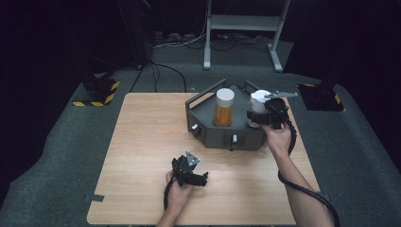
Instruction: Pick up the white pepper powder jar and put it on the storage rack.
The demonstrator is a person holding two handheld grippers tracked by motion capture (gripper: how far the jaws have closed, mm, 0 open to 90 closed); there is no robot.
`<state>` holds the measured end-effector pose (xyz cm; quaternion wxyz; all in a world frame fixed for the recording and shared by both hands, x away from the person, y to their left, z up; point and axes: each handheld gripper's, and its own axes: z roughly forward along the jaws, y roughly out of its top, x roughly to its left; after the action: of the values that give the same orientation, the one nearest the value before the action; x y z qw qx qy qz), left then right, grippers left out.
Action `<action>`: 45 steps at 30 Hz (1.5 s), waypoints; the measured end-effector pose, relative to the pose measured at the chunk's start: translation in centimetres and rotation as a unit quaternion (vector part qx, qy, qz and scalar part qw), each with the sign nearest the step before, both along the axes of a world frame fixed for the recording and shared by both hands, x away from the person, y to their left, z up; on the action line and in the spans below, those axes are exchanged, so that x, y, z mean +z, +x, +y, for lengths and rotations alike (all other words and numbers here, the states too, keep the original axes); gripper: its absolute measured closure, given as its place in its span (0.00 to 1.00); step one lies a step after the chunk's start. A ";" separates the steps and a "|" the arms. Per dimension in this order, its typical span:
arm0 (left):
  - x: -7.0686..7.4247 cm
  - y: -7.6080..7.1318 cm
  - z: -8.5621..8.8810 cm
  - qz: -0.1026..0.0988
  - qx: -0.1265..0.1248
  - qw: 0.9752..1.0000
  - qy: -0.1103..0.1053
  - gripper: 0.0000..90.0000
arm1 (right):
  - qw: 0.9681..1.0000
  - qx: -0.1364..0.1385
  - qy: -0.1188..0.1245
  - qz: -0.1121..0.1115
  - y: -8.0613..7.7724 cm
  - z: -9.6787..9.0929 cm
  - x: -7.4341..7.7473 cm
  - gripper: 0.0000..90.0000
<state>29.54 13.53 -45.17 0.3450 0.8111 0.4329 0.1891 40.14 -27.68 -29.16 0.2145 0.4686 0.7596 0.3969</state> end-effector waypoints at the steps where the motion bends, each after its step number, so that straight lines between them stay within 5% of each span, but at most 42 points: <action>1: 0.0 0.0 0.0 0.000 0.000 1.000 0.000 0.02 | 1.000 0.000 0.000 0.000 0.1 0.0 0.0 0.34; 15: 0.0 0.0 0.0 0.000 0.000 1.000 0.000 0.02 | 1.000 -0.004 0.009 0.000 0.3 0.1 -0.7 0.34; 32: 0.0 0.0 0.0 0.000 0.000 1.000 0.000 0.02 | 1.000 0.007 -0.025 -0.011 -0.1 1.0 -0.5 0.33; 45: 0.0 0.0 0.0 0.000 0.000 1.000 0.000 0.02 | 1.000 0.009 -0.022 -0.010 0.0 0.9 -0.5 0.33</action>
<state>29.53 13.53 -45.16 0.3448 0.8111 0.4329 0.1893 40.11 -26.82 -29.70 0.2285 0.4528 0.7700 0.3870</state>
